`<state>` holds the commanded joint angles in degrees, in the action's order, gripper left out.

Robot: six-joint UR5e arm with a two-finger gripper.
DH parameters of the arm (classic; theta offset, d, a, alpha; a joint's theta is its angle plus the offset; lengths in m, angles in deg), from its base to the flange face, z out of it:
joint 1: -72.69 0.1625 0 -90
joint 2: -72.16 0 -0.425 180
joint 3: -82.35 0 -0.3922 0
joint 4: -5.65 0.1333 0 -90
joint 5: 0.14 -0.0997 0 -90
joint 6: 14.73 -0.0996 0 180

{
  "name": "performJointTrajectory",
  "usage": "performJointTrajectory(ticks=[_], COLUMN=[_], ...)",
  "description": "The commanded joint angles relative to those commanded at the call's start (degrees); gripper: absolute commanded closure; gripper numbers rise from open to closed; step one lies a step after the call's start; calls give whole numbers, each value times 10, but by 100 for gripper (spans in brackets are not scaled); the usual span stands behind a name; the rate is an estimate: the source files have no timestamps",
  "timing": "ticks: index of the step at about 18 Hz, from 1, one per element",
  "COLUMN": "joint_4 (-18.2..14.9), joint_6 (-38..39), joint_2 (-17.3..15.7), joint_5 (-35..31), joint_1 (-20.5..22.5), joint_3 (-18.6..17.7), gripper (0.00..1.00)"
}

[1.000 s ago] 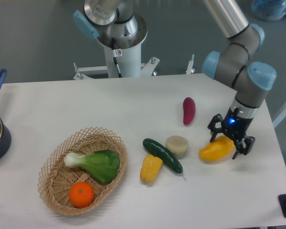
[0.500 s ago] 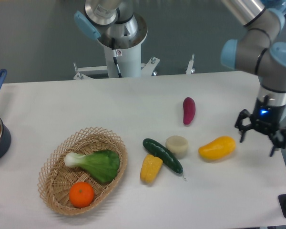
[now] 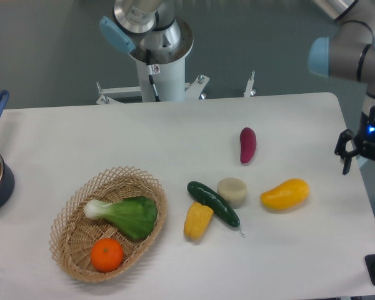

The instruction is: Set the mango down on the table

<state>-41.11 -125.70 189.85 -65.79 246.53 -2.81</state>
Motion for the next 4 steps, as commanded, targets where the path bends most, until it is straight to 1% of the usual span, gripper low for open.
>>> performJointTrajectory(ticks=[2, 4], joint_4=[-3, -7], joint_6=[-30, -31], joint_2=[-4, -5], joint_5=[0, 0], joint_1=[16, 17], joint_3=[-4, -5], gripper=[0, 0])
